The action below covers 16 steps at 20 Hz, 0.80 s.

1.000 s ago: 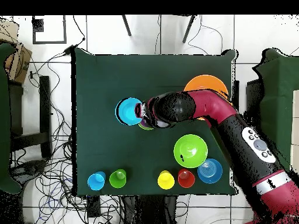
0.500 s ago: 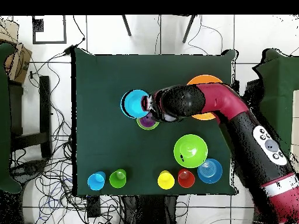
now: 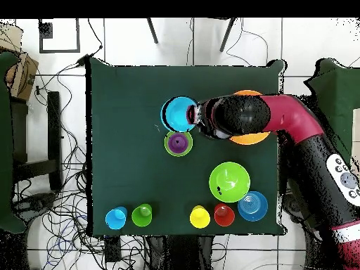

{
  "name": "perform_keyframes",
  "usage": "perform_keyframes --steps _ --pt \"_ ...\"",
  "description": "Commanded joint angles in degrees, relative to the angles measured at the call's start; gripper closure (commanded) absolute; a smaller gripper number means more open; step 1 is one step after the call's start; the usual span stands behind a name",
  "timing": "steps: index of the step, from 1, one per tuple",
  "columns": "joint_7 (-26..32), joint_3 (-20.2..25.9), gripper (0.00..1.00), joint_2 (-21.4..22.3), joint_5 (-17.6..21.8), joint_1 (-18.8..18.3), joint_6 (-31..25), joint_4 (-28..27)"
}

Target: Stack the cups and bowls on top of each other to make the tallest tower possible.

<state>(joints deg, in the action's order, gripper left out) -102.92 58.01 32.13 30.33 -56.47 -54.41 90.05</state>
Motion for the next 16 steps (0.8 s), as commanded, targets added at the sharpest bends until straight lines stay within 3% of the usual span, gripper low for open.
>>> perform_keyframes --steps 1,8,16 --pt "19.6 -1.3 1.0 -0.7 4.5 1.1 -3.5 -3.6" --pt "15.3 -2.1 1.0 -1.4 6.1 1.3 2.3 0.6" --pt "12.4 -2.2 1.0 -2.5 6.4 1.2 5.2 4.2"
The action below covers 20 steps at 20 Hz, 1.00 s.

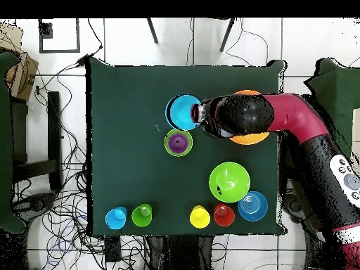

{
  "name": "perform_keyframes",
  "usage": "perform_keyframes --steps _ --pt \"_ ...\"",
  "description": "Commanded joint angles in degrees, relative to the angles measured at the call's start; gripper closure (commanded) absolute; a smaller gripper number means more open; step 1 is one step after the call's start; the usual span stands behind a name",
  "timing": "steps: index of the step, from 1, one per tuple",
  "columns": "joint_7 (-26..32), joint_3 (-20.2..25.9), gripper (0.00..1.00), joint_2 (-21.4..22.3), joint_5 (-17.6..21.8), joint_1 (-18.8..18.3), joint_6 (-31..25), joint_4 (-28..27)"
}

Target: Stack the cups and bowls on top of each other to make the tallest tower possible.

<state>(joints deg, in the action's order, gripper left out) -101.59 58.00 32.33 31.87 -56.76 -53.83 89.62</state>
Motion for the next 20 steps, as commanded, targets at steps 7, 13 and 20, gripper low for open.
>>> perform_keyframes --steps 7,13,20 --pt "11.2 -2.7 1.0 -3.5 5.4 1.3 6.7 5.5" --pt "11.4 -3.4 1.0 -5.2 6.4 1.7 8.7 4.7" --pt "12.1 -3.9 1.0 -6.6 6.7 2.1 9.1 4.0"
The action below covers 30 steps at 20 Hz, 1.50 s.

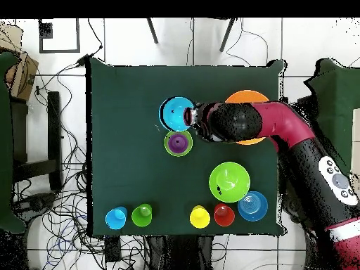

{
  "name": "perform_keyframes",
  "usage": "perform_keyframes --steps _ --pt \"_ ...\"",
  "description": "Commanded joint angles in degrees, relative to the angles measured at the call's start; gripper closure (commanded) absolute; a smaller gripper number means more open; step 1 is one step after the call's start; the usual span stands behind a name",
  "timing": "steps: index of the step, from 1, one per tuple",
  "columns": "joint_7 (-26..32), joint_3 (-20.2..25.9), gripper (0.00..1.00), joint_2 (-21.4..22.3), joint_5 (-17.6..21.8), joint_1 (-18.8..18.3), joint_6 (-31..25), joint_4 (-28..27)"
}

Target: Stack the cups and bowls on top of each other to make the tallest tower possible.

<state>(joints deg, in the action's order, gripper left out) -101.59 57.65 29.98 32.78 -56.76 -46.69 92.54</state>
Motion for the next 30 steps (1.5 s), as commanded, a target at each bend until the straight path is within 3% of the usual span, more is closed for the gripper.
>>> perform_keyframes --steps 1,30 --pt "12.3 -3.6 1.0 -4.5 6.0 2.1 2.2 1.0" --pt "16.5 -2.5 1.0 -7.6 5.8 -0.6 -2.5 1.3"
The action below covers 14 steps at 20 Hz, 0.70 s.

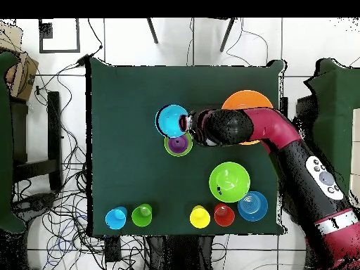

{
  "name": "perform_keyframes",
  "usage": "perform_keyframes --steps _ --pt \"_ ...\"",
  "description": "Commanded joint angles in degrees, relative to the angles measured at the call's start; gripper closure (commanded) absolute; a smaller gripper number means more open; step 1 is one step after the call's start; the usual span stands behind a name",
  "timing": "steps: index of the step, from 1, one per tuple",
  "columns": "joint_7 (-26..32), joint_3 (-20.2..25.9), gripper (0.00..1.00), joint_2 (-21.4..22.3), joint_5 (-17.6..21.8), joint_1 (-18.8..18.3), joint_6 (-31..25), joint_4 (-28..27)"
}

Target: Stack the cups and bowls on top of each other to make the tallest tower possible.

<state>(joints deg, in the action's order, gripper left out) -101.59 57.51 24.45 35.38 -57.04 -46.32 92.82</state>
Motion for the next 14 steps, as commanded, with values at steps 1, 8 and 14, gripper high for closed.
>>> perform_keyframes --steps 1,8,14 --pt "16.7 -2.2 1.0 -2.2 3.0 -0.4 -3.2 1.1" --pt "17.8 -1.0 1.0 -2.1 1.8 -2.1 -4.9 2.9" --pt "19.5 -0.2 1.0 -2.7 1.4 -3.5 -6.2 3.7"
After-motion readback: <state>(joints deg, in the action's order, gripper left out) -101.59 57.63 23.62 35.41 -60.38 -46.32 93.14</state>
